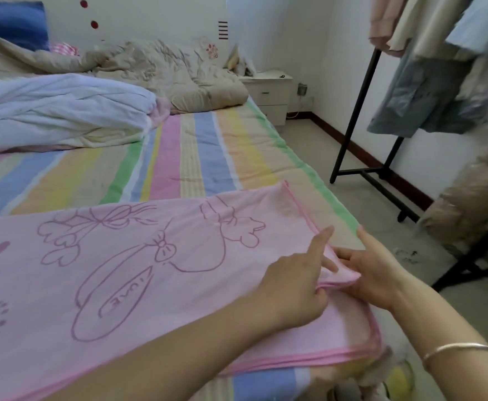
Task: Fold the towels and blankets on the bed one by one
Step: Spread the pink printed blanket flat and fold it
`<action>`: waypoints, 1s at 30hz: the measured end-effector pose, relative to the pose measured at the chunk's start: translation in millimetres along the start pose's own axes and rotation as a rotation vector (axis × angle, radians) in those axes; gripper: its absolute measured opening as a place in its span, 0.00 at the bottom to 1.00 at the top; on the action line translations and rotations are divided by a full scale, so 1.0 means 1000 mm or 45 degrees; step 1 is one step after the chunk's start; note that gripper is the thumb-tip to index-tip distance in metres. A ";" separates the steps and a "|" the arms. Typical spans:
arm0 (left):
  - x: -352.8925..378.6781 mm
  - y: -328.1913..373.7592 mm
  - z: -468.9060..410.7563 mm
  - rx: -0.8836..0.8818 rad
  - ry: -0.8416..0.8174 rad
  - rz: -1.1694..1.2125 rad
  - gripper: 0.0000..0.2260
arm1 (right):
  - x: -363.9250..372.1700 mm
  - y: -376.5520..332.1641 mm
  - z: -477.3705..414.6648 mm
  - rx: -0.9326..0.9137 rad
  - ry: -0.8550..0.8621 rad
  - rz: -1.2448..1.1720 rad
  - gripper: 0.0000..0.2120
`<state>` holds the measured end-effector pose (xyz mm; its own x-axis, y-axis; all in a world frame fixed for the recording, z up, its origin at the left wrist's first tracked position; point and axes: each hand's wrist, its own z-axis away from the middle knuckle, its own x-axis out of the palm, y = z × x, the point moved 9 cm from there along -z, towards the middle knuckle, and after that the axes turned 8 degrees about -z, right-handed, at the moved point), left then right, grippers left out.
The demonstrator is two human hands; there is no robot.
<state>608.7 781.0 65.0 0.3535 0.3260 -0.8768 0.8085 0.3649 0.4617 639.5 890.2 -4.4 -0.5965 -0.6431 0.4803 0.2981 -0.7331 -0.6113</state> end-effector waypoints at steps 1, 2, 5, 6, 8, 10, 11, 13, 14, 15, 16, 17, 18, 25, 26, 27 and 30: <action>0.013 0.007 0.004 0.045 -0.105 0.035 0.39 | -0.007 0.001 0.006 0.027 -0.002 0.054 0.37; 0.021 0.010 0.007 0.073 -0.171 0.068 0.37 | -0.009 0.002 0.013 0.039 -0.007 0.135 0.34; 0.022 0.006 0.010 0.041 -0.203 0.222 0.27 | -0.016 0.000 0.022 -0.043 0.064 0.448 0.20; 0.018 0.001 0.009 0.012 -0.188 0.292 0.24 | -0.017 -0.001 0.022 -0.090 0.119 0.554 0.17; 0.012 -0.004 0.008 -0.021 -0.163 0.398 0.17 | -0.018 -0.002 0.023 -0.194 0.234 0.786 0.09; 0.010 -0.006 0.008 -0.052 -0.142 0.422 0.14 | -0.015 -0.009 0.027 -0.372 0.320 1.079 0.06; 0.010 -0.006 0.009 -0.060 -0.133 0.427 0.13 | -0.013 -0.014 0.029 -0.483 0.353 1.208 0.05; 0.011 -0.002 0.012 -0.044 -0.117 0.431 0.11 | -0.014 -0.020 0.035 -0.642 0.391 1.301 0.05; 0.013 0.002 0.014 -0.030 -0.112 0.433 0.10 | -0.017 -0.021 0.040 -0.676 0.390 1.285 0.05; 0.016 0.006 0.016 -0.019 -0.116 0.433 0.09 | -0.023 -0.021 0.042 -0.682 0.383 1.264 0.05; 0.022 0.010 0.018 -0.010 -0.131 0.433 0.08 | -0.029 -0.018 0.044 -0.656 0.372 1.248 0.05; 0.029 0.015 0.021 0.002 -0.161 0.421 0.07 | -0.036 -0.015 0.044 -0.604 0.358 1.242 0.05; 0.036 0.020 0.024 0.017 -0.203 0.382 0.07 | -0.041 -0.011 0.045 -0.538 0.341 1.231 0.05; 0.014 0.003 0.012 -0.149 -0.172 0.605 0.07 | -0.043 -0.024 0.043 -0.516 0.640 1.724 0.20; 0.000 -0.011 0.008 -0.199 -0.046 0.565 0.09 | -0.033 -0.028 0.045 -0.602 0.693 1.831 0.26; -0.015 -0.028 0.005 -0.247 0.098 0.470 0.10 | -0.017 -0.031 0.046 -0.724 0.688 1.884 0.31; -0.056 -0.081 0.005 -0.397 0.432 0.049 0.10 | 0.049 -0.028 0.040 -1.100 0.494 1.975 0.33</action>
<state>525.2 728.9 76.4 0.1647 0.5927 -0.7884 0.5990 0.5749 0.5573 631.9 870.6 62.0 -0.3431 -0.3802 -0.8589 0.3388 0.8028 -0.4907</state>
